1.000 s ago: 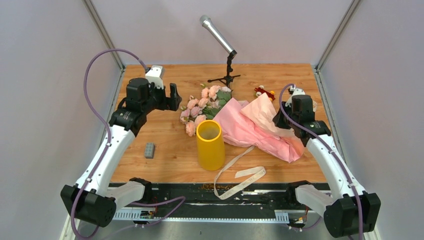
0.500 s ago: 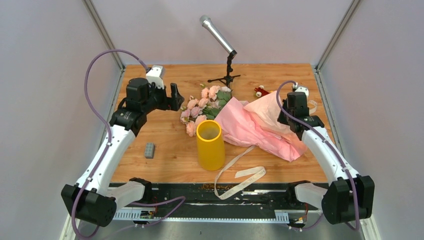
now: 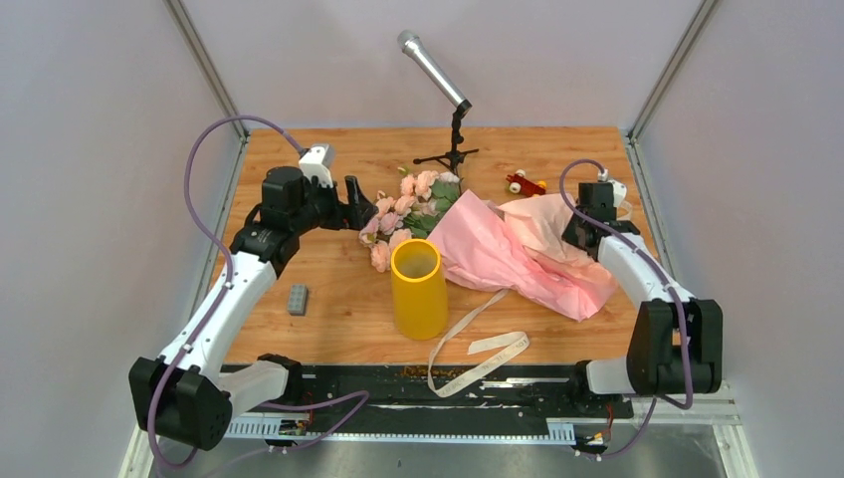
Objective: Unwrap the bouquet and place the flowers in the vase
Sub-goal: Unfold the wrapping paper at the center of the board.
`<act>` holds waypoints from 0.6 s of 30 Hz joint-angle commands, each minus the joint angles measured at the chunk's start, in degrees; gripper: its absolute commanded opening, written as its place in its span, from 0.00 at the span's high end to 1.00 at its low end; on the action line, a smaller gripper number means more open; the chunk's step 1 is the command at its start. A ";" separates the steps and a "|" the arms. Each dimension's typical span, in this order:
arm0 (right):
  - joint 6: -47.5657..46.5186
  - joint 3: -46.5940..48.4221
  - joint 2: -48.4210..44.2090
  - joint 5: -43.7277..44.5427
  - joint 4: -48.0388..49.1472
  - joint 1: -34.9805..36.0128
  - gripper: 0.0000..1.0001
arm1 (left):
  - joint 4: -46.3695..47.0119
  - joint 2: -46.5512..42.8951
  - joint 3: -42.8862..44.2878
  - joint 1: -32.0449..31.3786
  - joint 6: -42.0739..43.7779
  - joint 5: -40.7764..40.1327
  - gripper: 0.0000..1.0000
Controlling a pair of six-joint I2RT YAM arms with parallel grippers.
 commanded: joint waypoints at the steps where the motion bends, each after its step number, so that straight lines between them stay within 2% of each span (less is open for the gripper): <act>1: 2.83 -0.64 3.67 -0.97 4.77 -6.05 1.00 | 1.51 0.71 0.33 0.35 1.55 -1.81 0.00; 10: 4.08 -0.49 12.26 -12.56 10.71 -17.77 1.00 | -0.09 4.03 1.13 0.35 5.53 -4.36 0.00; 16: 1.76 3.01 16.61 -11.30 10.96 -19.41 1.00 | -0.36 3.03 1.55 0.35 7.21 -4.10 0.00; 18: 0.93 4.14 17.09 -11.08 10.98 -19.45 0.97 | -0.60 2.64 1.58 0.35 7.60 -4.31 0.00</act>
